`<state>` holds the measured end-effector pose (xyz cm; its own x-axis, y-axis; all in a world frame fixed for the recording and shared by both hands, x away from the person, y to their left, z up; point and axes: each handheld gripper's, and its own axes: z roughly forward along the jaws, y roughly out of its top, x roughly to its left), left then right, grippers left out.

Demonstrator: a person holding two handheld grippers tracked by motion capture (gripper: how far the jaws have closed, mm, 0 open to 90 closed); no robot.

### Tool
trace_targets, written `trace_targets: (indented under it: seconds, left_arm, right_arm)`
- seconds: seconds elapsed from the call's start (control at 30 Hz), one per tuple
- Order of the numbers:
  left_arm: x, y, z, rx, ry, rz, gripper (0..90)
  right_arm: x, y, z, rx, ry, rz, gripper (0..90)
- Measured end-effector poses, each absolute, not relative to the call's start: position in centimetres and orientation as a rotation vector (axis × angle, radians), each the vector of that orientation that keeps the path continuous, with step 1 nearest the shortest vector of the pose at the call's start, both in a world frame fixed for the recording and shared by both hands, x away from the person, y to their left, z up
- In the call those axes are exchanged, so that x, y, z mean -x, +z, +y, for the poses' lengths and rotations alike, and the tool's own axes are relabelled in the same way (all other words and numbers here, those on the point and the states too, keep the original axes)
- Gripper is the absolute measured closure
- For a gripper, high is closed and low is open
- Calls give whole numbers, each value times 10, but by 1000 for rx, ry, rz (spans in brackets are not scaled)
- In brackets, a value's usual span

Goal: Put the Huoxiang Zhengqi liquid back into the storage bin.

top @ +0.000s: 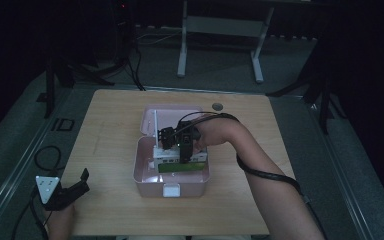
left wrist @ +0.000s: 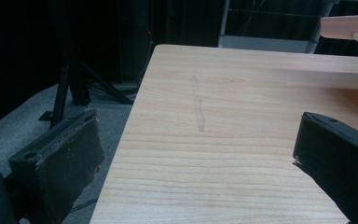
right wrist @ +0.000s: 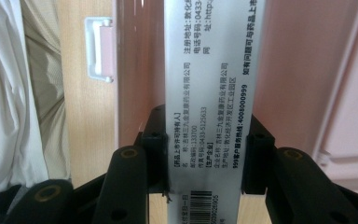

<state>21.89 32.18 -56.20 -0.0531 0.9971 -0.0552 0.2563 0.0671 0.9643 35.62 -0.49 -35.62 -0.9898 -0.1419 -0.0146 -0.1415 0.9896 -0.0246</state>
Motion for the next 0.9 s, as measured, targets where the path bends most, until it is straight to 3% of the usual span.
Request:
trace_targets:
  seconds: [0.9]
  left_arm:
    - [-219,-562,322,-1328,1064,1462,13]
  right_arm:
    - [-357,-445,-5,183,-100,3164,620]
